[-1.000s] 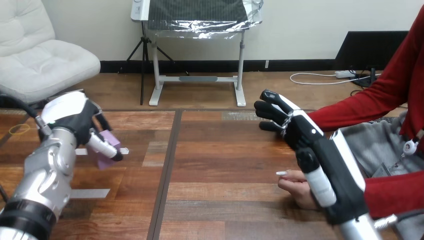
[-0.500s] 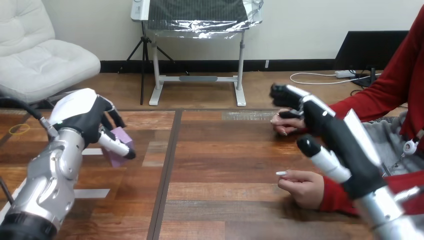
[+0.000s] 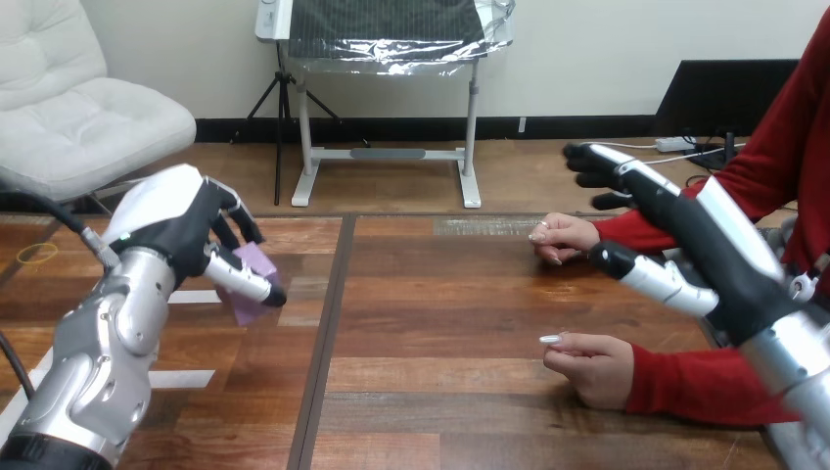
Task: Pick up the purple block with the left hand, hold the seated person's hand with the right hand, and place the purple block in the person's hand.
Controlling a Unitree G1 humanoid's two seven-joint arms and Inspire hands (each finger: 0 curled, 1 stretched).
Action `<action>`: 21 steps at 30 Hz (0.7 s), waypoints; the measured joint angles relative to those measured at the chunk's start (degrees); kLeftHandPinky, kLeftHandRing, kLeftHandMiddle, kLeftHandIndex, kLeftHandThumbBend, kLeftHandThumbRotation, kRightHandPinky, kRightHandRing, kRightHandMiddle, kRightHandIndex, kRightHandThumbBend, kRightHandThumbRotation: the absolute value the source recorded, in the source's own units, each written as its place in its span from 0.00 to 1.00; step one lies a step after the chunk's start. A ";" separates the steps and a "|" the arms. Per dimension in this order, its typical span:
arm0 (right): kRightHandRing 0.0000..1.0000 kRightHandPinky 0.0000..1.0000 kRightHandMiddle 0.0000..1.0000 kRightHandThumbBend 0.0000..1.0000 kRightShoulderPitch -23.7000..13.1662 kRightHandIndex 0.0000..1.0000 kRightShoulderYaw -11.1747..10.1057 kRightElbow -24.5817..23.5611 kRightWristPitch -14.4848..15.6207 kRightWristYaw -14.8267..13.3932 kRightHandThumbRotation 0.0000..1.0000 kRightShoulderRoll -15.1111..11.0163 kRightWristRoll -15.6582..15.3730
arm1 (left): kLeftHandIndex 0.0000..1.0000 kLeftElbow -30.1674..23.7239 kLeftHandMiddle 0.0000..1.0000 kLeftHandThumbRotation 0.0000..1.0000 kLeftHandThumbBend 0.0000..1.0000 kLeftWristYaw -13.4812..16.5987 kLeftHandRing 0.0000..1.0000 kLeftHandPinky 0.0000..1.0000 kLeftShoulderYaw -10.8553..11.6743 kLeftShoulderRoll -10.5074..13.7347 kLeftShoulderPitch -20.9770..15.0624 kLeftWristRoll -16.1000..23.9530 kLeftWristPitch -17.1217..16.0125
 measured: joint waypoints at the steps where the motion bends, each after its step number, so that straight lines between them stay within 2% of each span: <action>1: 0.86 0.74 0.90 0.97 -0.53 0.91 0.00 0.41 0.26 0.02 0.91 -0.69 -0.55 | 0.43 -0.61 0.41 0.00 0.80 -0.03 0.33 0.25 0.17 -0.01 0.11 -0.11 0.20; 6: 0.88 0.73 0.93 0.97 -3.13 0.93 0.15 2.50 1.90 1.05 0.86 -4.53 -3.27 | 0.43 -2.81 0.40 0.00 0.81 0.03 0.32 0.25 1.50 -0.13 0.30 -1.05 0.24; 9: 0.90 0.73 0.95 0.97 -4.37 0.95 0.28 3.28 3.09 2.14 0.78 -6.63 -4.32 | 0.43 -3.80 0.40 0.00 0.81 0.30 0.32 0.25 2.26 -0.15 0.30 -1.35 0.13; 10: 0.92 0.74 0.96 0.96 -4.74 0.96 0.31 3.55 3.47 2.61 0.71 -7.29 -4.56 | 0.43 -4.16 0.39 0.00 0.81 0.41 0.32 0.25 2.51 -0.15 0.30 -1.35 0.08; 11: 0.92 0.74 0.97 0.95 -5.06 0.96 0.36 3.83 3.76 3.06 0.68 -7.94 -4.71 | 0.43 -4.46 0.39 0.00 0.81 0.50 0.32 0.25 2.72 -0.14 0.30 -1.37 0.06; 21: 0.97 0.80 0.98 0.96 -7.05 0.98 1.09 5.48 7.78 7.45 0.44 -12.65 -6.19 | 0.43 -6.75 0.40 0.00 0.80 0.76 0.33 0.25 4.62 -0.24 0.38 -1.88 0.02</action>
